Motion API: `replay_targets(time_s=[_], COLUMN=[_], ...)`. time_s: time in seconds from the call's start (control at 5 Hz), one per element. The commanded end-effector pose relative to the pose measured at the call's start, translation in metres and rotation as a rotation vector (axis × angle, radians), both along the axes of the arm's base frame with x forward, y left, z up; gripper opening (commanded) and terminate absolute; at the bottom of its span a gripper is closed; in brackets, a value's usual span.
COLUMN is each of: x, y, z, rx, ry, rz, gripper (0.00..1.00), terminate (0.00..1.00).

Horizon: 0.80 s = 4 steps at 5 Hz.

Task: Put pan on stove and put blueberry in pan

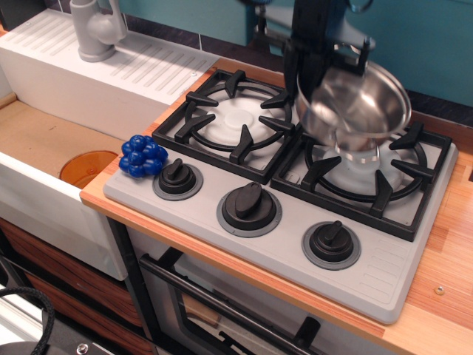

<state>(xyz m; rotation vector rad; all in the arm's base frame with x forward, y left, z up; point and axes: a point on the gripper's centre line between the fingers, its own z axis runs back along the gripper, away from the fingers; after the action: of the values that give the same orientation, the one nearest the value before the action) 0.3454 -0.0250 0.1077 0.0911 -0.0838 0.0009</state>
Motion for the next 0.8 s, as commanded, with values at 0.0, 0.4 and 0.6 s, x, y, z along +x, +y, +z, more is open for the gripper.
replay_targets(time_s=[0.0, 0.4, 0.6], x=[0.014, 0.024, 0.021], y=[0.030, 0.085, 0.103], z=[0.067, 0.078, 0.069], rx=[0.052, 0.067, 0.055], ry=[-0.058, -0.029, -0.024], rz=[-0.071, -0.136, -0.127], gripper=[0.00, 0.00, 0.00], terminate=[0.00, 0.00, 0.00])
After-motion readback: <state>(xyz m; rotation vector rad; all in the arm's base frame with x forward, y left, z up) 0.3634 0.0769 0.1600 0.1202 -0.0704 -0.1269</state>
